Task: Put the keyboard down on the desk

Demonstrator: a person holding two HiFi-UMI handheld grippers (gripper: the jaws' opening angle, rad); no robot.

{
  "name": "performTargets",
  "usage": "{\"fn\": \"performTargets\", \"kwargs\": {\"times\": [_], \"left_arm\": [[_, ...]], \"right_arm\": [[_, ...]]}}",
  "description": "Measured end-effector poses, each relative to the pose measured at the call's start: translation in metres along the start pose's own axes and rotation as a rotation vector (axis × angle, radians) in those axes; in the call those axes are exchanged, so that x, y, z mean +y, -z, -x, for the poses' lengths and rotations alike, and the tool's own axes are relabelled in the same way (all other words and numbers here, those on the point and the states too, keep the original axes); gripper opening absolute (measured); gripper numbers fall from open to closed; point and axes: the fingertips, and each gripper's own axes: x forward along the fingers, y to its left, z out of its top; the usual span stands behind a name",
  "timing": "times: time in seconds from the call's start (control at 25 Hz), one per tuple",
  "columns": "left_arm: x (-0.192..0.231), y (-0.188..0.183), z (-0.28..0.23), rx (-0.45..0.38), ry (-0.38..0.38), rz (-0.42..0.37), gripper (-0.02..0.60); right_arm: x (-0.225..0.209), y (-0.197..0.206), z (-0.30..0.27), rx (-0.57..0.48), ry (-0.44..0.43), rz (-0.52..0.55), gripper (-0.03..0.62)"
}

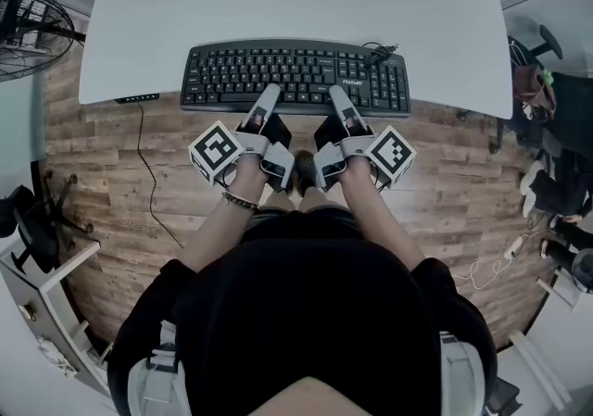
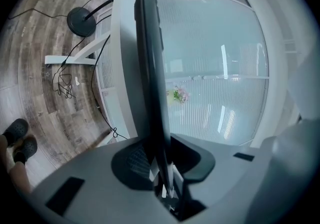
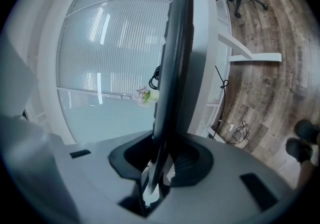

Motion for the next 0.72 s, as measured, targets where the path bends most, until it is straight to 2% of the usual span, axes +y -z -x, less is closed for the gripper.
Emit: {"fn": "performTargets", "kwargs": {"times": [0.72], "left_arm": [[0.015,0.003,-0.002,0.041,-0.024,-0.034,0.095]], "right_arm": [[-0.017,0.0,-0.001,0.01,0.057,0.028,0.092]]}}
